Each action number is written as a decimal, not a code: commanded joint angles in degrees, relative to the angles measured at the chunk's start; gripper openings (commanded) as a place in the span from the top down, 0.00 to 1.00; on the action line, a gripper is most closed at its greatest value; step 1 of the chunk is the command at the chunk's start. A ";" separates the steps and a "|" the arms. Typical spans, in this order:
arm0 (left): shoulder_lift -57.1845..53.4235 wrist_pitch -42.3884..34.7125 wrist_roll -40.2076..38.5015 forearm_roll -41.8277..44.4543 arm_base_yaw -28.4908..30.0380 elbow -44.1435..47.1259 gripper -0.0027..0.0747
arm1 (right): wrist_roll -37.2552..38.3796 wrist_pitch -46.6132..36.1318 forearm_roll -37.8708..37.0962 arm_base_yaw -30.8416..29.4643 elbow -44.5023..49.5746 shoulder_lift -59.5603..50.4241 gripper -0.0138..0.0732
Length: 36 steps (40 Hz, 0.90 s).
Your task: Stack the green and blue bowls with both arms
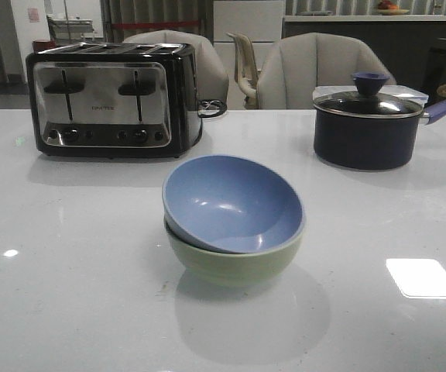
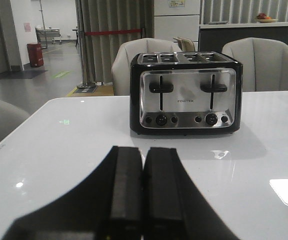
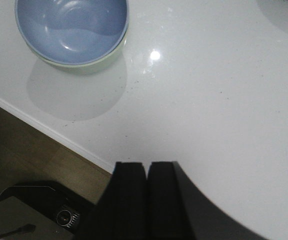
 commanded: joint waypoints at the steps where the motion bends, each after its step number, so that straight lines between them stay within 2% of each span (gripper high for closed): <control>1: -1.22 -5.27 -0.17 -0.47 0.08 1.10 0.84 | -0.07 -3.11 -0.19 -0.25 -1.49 -0.26 0.80; 6: -1.22 -5.17 -0.17 -0.47 0.08 1.10 0.84 | -0.07 -3.15 -0.15 -0.10 -1.14 -1.66 0.80; 11: -1.22 -5.17 -0.17 -0.47 0.08 1.10 0.84 | -1.13 -4.94 -1.38 -3.62 1.73 -7.61 0.80; 20: -1.22 -5.17 -0.17 -0.47 0.08 1.10 0.84 | -1.13 -22.89 -1.80 -16.48 15.95 -26.36 0.80; 27: -1.22 -5.17 -0.17 -0.47 0.08 1.10 0.84 | -0.96 -38.66 -0.78 -19.12 27.79 -36.16 0.80; 36: -1.22 -5.17 -0.17 -0.47 0.08 1.10 0.84 | -0.96 -48.66 -0.01 -19.77 38.01 -41.49 0.80</control>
